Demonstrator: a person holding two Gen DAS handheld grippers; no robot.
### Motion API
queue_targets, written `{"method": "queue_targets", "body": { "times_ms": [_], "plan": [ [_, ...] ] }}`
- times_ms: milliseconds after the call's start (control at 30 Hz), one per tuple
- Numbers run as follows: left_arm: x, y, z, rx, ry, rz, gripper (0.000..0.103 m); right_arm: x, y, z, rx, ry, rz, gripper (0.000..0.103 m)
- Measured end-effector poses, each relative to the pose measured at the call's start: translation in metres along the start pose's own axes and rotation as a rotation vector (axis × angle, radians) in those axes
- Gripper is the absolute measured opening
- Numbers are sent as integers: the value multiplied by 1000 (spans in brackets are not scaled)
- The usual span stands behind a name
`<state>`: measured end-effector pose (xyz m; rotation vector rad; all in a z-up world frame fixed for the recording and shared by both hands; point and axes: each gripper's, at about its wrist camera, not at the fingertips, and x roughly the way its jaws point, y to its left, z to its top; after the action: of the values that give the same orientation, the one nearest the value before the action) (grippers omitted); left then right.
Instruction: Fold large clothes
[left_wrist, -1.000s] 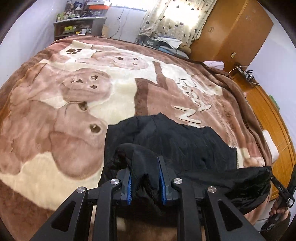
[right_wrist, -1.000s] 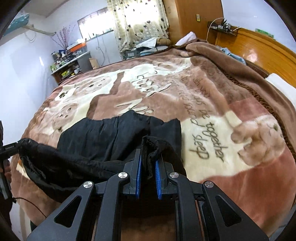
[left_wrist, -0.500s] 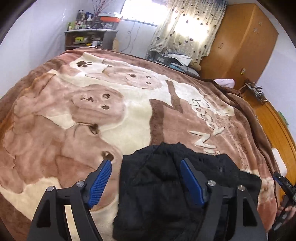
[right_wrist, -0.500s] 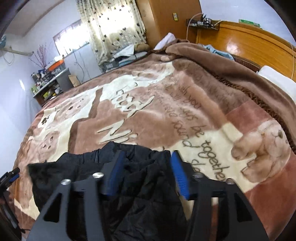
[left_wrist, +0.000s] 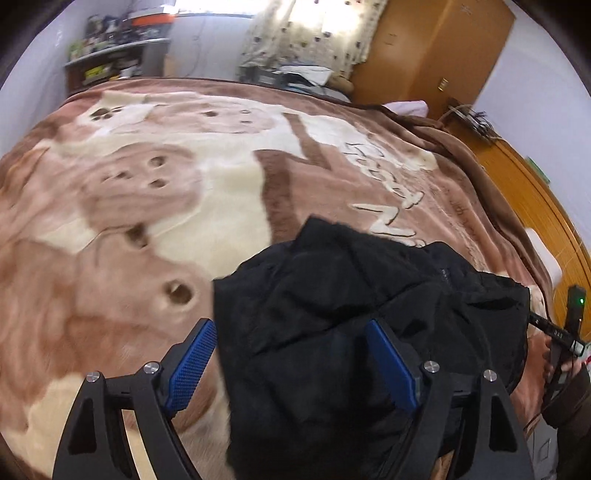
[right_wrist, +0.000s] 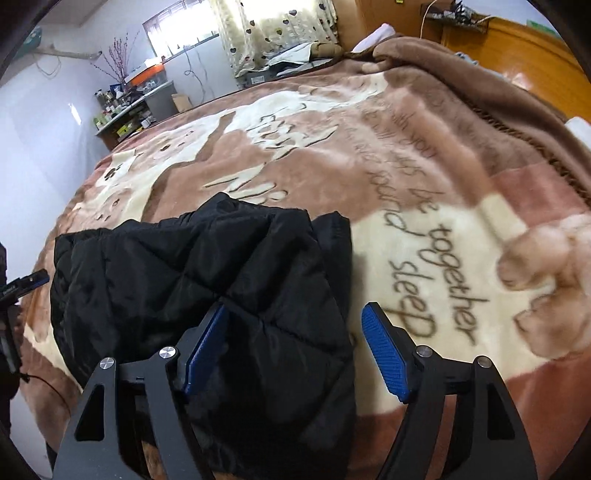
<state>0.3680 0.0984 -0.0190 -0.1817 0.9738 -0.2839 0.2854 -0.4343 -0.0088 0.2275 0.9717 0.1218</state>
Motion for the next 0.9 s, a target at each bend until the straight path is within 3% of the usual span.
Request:
{"method": "queue_targets", "body": {
  "times_ms": [100,233,300,367,400,433,467,533,667,767,833,900],
  "plan": [
    [22,-9,12,19,26,6,83,13,-1,10,19,5,37,74],
    [49,-17,19,51,91,24,83,41,-5,16,83,101,48,74],
    [53,-20,20,40,77,36,82,41,-4,15,90,93,56,62],
    [53,-26,19,64,70,55,62,35,-3,13,90,53,71,42],
    [52,-28,18,82,73,67,58,32,-2,13,81,45,78,35],
    [50,-29,18,92,74,73,47,25,1,11,55,28,86,21],
    [44,-30,17,101,65,65,36,17,3,11,29,5,81,18],
    [30,-30,17,126,30,46,29,2,7,12,-12,-37,82,16],
    [-5,-35,23,161,-74,9,27,-41,13,18,-31,-182,125,15],
    [-15,-31,45,109,-120,-27,28,-49,15,37,-11,-237,132,15],
    [-6,-28,62,65,-142,-20,30,-41,14,50,10,-242,125,15],
    [13,-28,70,50,-127,23,30,-15,11,63,43,-188,91,15]
  ]
}}
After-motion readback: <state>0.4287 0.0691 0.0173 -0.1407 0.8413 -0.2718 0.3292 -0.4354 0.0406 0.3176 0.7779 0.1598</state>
